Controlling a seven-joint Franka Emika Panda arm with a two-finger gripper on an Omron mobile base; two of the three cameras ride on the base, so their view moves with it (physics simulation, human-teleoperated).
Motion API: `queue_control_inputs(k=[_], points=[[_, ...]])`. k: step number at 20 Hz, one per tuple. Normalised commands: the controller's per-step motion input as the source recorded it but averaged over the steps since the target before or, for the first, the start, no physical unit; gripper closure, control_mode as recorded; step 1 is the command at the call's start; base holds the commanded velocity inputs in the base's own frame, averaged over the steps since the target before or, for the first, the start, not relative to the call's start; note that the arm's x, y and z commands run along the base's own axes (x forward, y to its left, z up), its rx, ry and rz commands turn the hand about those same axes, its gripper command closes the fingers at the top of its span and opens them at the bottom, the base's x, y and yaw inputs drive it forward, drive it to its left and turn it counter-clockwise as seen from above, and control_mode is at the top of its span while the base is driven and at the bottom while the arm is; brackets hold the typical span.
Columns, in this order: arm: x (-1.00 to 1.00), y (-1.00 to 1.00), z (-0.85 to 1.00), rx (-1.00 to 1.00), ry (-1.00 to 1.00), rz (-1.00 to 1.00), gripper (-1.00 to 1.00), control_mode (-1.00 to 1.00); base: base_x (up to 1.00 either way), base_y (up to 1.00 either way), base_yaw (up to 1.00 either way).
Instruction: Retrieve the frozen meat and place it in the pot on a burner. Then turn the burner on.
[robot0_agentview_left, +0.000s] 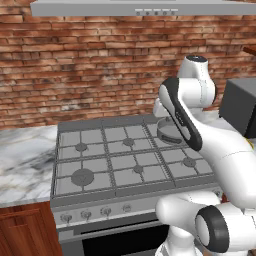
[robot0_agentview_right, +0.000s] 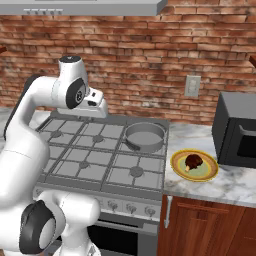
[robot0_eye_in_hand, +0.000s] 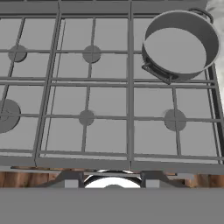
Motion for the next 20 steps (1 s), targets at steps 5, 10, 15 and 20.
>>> queue_control_inputs(k=[5, 10, 15, 20], points=[[-0.12, -0.15, 0.0, 0.0, 0.0, -0.02, -1.0, -1.0, 0.0, 0.0, 0.0], [-0.32, -0.28, 0.03, 0.0, -0.01, -0.1, -1.0, -1.0, 0.0, 0.0, 0.0], [-0.14, -0.69, 0.02, 0.0, 0.0, -0.15, -1.0, -1.0, 0.0, 0.0, 0.0], [-0.36, -0.83, 0.21, 0.0, -0.06, -0.18, -1.0, -1.0, 0.0, 0.0, 0.0]])
